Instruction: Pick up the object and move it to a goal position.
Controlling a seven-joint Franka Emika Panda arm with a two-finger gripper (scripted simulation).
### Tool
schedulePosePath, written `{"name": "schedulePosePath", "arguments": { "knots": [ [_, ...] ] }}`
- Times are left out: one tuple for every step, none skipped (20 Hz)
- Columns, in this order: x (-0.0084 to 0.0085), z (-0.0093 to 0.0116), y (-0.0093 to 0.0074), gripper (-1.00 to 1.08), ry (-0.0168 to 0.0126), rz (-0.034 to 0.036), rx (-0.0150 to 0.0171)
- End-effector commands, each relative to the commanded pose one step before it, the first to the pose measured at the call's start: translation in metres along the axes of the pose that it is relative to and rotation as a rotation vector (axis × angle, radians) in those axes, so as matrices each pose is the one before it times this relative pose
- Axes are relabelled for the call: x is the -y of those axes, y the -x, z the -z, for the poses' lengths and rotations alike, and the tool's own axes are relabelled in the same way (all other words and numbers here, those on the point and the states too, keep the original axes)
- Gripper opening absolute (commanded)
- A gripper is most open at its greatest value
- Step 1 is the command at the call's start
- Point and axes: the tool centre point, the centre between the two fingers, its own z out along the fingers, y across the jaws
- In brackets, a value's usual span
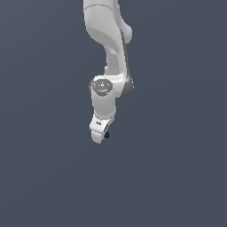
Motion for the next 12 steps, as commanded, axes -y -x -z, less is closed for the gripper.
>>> {"name": "schedulePosePath", "arguments": {
  "knots": [
    [0.00071,-0.00374,0.00008,1.0,-0.00005,0.06123,-0.00324],
    [0.00026,-0.00128,0.00004,1.0,-0.00005,0.0205,-0.00113],
    [0.00025,-0.00119,0.00002,1.0,-0.00002,0.01909,-0.00108],
    [0.00023,-0.00109,0.00001,1.0,0.0,0.01767,-0.00103],
    [0.00022,-0.001,-0.00001,1.0,0.00003,0.01627,-0.00096],
    [0.0002,-0.00091,0.0,1.0,0.00004,0.01483,-0.0009],
    [0.00018,-0.00082,-0.00002,1.0,0.00005,0.01344,-0.00082],
    [0.00016,-0.00073,-0.00002,1.0,0.00006,0.01202,-0.00075],
    [0.00014,-0.00064,-0.00001,1.0,0.00006,0.01059,-0.00067],
    [0.00013,-0.00055,-0.00002,1.0,0.00006,0.00919,-0.00058],
    [0.0001,-0.00047,-0.00001,1.0,0.00006,0.00777,-0.0005],
    [0.00009,-0.00038,-0.00001,1.0,0.00005,0.00635,-0.00041]
  ]
}}
